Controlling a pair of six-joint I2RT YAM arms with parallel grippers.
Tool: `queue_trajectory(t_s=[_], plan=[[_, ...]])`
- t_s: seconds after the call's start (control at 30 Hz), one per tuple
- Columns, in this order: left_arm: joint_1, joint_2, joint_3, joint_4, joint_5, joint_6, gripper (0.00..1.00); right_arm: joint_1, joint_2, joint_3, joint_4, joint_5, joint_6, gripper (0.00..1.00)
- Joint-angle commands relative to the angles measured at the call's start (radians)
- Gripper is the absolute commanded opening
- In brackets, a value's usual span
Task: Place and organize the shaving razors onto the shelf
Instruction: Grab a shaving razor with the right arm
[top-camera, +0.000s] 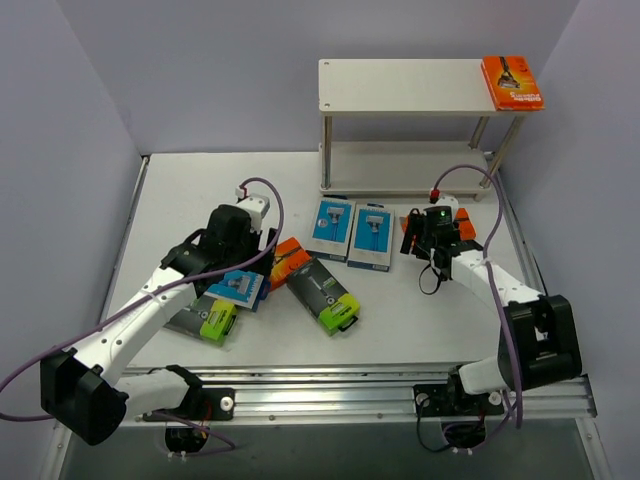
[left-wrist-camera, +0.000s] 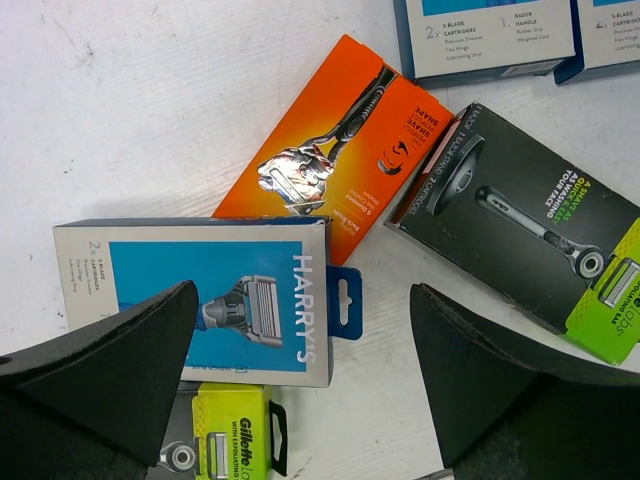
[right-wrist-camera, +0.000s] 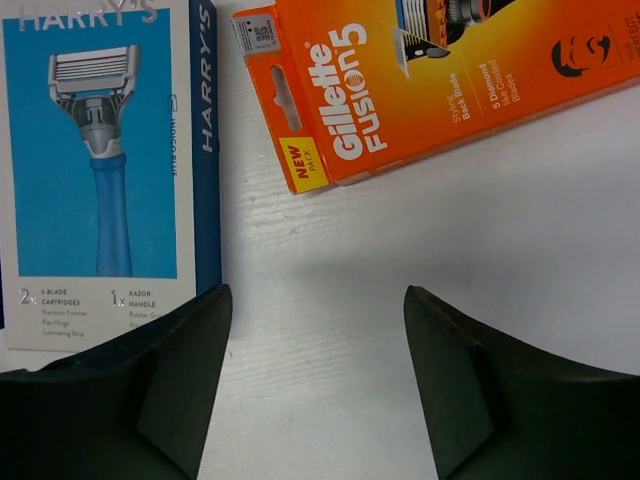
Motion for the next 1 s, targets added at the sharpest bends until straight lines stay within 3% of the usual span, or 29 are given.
queue_trajectory(t_s=[0.0,0.13,0.97], plan=[[0.004,0.003,0.029,0.029,0.025,0.005,0.96,0.015,0.047,0.066,0.044,0.07,-0.029,0.63],[0.004,0.003,0.029,0.027,0.044,0.005,0.96,0.022,0.126,0.116,0.046,0.077,-0.055,0.49],[0.005,0.006,0.039,0.033,0.137,0.007,0.96,0.055,0.412,0.368,-0.019,0.136,-0.175,0.37]])
